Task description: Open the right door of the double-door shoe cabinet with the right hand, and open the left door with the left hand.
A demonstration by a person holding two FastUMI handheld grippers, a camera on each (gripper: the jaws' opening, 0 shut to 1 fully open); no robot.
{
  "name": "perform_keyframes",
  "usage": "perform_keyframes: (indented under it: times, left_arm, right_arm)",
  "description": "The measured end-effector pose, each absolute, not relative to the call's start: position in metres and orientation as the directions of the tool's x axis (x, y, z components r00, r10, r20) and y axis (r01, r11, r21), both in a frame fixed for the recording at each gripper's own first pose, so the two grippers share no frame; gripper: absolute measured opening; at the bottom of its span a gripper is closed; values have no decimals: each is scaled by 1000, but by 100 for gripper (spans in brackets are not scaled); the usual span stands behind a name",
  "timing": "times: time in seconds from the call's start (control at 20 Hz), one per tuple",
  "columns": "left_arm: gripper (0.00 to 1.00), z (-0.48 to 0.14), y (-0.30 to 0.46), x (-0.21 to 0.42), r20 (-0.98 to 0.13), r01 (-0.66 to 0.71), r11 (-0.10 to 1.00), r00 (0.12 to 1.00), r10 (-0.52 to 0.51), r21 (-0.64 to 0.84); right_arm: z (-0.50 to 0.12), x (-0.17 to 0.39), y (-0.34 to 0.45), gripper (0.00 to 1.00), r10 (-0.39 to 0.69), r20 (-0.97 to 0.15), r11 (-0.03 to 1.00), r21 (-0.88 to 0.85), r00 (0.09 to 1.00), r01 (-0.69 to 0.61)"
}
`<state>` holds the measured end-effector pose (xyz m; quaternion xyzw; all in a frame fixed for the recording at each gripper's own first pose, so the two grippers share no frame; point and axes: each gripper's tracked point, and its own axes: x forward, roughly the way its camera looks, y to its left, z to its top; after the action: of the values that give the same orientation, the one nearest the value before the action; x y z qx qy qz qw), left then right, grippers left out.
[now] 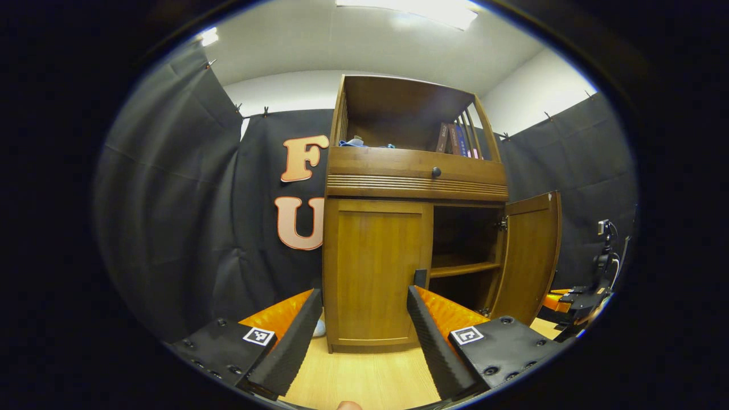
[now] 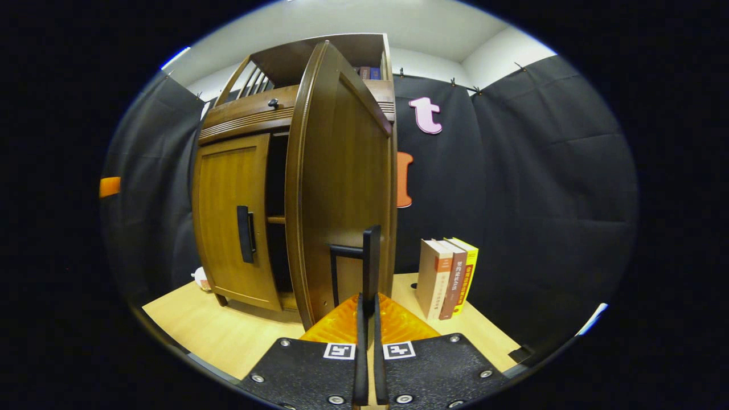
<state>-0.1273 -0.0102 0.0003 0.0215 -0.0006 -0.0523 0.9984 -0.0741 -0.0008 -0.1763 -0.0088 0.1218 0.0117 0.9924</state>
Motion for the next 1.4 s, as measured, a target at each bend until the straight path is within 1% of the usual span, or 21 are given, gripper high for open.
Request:
perform_keyframes:
  times: [0.25, 0.3, 0.35, 0.4, 0.45, 0.5, 0.65, 0.7, 0.75, 0.85, 0.9, 0.95, 1.0, 1.05, 1.1, 1.2, 1.25, 1.3, 1.4]
  left_arm:
    - [94, -3, -25, -127, -20, 123, 991, 992, -122, 48]
    - [97, -5, -26, -126, -23, 120, 991, 993, -119, 51]
    - [99, -4, -28, -124, -25, 117, 992, 993, -115, 52]
    - [96, -5, -29, -123, -26, 114, 992, 993, -113, 51]
    - [99, -4, -31, -122, -27, 112, 992, 993, -111, 49]
    - [96, -5, -34, -122, -27, 113, 992, 993, -112, 49]
    - [96, -7, -43, -121, -33, 119, 991, 993, -117, 56]
    - [94, -8, -46, -120, -34, 122, 991, 992, -120, 59]
    - [96, -8, -50, -119, -34, 125, 990, 992, -123, 60]
    - [96, -10, -56, -117, -35, 129, 990, 991, -127, 60]
    - [94, -11, -58, -116, -37, 130, 990, 991, -128, 61]
    - [94, -13, -60, -114, -40, 129, 990, 991, -126, 66]
    - [97, -15, -62, -112, -43, 127, 989, 991, -125, 71]
    - [94, -17, -63, -108, -44, 126, 989, 991, -123, 74]
    - [99, -19, -65, -104, -47, 121, 990, 992, -118, 77]
    - [97, -25, -66, -96, -53, 107, 991, 993, -103, 82]
    - [96, -27, -66, -91, -56, 100, 991, 994, -96, 86]
    - [95, -29, -67, -88, -57, 96, 991, 994, -91, 91]
    - [94, -34, -70, -79, -62, 93, 991, 994, -87, 93]
  right_arm:
    - [-175, -74, -29, 1, 0, -249, 1000, -14, 968, -3]
    - [-175, -74, -33, 6, 3, -251, 1000, -22, 968, -8]
    - [-174, -74, -39, 1, 4, -253, 999, -31, 968, -12]
    - [-175, -73, -43, 0, 6, -253, 999, -39, 968, -16]
    - [-174, -73, -47, 0, 9, -253, 999, -45, 968, -21]
    - [-174, -73, -51, 1, 11, -253, 999, -44, 967, -23]
    - [-175, -76, -63, 1, 18, -258, 999, -30, 966, -26]
    - [-176, -74, -64, 1, 28, -260, 999, -18, 965, -34]
    - [-176, -74, -66, 1, 35, -261, 999, -14, 965, -40]
    - [-178, -75, -71, 1, 49, -260, 999, -10, 964, -53]
    - [-178, -76, -73, 1, 54, -258, 998, -9, 965, -58]
    - [-178, -75, -74, 1, 59, -256, 998, -4, 965, -63]
    - [-177, -75, -76, 1, 65, -254, 998, 2, 965, -66]
    - [-177, -75, -80, 1, 69, -253, 998, 11, 965, -68]
    - [-178, -74, -82, 1, 74, -252, 997, 22, 965, -71]
    - [-178, -73, -87, 1, 86, -247, 996, 48, 965, -77]
    - [-177, -73, -89, 5, 92, -245, 995, 58, 965, -80]
    - [-177, -73, -91, 1, 96, -245, 995, 64, 965, -82]
    - [-178, -73, -93, 0, 102, -248, 994, 65, 963, -89]
